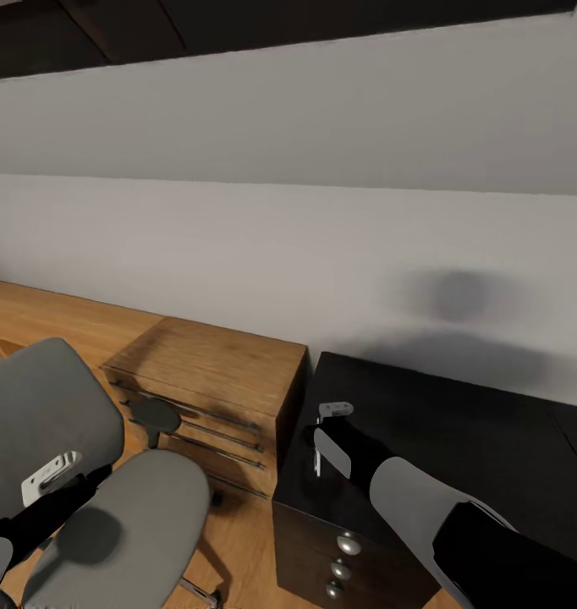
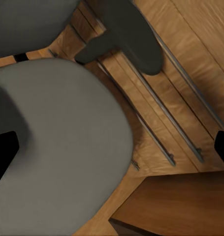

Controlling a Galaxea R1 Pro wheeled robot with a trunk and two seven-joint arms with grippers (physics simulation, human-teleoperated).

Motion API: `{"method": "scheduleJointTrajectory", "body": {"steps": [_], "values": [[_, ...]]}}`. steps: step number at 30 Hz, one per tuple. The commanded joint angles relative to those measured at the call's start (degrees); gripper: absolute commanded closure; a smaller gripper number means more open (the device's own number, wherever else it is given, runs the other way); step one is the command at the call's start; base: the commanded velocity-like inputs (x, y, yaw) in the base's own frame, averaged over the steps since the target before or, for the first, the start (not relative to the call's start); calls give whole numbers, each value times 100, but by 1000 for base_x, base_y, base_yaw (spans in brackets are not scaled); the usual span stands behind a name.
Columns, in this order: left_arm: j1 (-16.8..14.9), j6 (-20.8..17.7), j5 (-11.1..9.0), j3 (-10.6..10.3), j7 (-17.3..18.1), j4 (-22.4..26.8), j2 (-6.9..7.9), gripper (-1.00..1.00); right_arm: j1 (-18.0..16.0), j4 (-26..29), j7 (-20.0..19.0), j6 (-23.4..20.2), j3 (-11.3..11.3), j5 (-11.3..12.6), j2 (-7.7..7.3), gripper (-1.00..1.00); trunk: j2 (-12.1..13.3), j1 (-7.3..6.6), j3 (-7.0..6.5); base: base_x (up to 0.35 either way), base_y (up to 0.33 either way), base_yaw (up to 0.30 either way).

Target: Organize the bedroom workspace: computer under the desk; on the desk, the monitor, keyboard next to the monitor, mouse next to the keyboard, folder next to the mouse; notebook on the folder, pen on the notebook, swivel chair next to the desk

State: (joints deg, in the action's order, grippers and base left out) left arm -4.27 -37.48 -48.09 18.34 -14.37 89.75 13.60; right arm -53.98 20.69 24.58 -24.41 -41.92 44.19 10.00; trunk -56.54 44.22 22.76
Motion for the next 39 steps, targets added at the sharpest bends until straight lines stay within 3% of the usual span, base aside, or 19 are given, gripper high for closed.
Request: {"method": "scheduleJointTrajectory", "body": {"steps": [1,12,18,28,39], "values": [[-4,-23,-60,8,-53,8,2,-100,-7,-1,38,-23,-34,41,0,-100,-47,23,26,0,0,251],[-4,-23,-60,19,-57,8,3,-100,-7,-21,41,-29,-13,56,0,-100,-488,265,223,0,0,92],[-4,-23,-60,20,-57,8,3,-100,-7,-64,61,-205,-20,685,0,-100,-729,397,331,0,0,3],[-4,-23,-60,20,-57,8,3,-100,-8,-73,64,-291,-11,860,0,-100,-1130,616,510,0,0,0],[-4,-23,-60,20,-57,8,3,-100,-7,-74,65,-300,3,879,0,-100,-1130,616,510,0,0,0]]}}
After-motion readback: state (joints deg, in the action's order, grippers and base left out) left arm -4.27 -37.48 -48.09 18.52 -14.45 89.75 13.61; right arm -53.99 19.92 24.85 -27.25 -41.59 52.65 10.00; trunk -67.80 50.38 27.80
